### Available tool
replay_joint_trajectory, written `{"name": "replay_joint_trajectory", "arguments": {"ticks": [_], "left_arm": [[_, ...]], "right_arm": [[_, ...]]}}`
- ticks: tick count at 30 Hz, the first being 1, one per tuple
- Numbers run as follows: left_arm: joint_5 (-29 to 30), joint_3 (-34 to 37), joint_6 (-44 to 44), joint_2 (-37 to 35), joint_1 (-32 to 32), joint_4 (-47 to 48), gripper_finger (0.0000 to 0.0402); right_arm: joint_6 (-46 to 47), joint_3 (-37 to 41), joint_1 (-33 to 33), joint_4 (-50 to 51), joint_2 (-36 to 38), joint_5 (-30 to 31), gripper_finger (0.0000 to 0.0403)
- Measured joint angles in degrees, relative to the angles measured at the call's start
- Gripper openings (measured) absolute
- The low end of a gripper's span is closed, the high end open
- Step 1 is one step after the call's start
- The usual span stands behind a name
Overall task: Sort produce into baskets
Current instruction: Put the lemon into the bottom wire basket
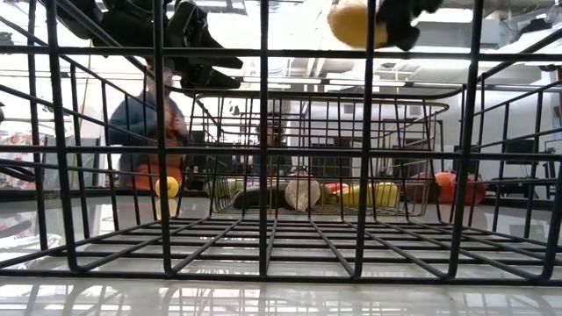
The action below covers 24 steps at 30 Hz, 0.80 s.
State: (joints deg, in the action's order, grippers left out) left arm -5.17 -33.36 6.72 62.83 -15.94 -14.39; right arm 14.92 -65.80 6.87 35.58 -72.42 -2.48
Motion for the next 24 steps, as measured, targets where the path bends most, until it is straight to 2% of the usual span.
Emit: {"name": "replay_joint_trajectory", "arguments": {"ticks": [5,8,14,24], "left_arm": [[0.0,0.0,0.7,0.0,0.0,0.0,0.0297],[0.0,0.0,1.0,0.0,0.0,0.0,0.0297],[0.0,0.0,1.1,0.0,0.0,-0.1,0.0297],[0.0,0.0,-0.1,0.0,0.0,-0.1,0.0297]], "right_arm": [[0.1,0.3,11.9,-5.7,-6.3,-0.9,0.027],[3.1,0.3,15.3,-7.6,-10.3,-0.1,0.027],[10.5,-1.2,15.5,-3.9,-14.5,0.6,0.028],[11.0,-1.6,14.0,-4.3,-11.6,0.7,0.0346]]}}
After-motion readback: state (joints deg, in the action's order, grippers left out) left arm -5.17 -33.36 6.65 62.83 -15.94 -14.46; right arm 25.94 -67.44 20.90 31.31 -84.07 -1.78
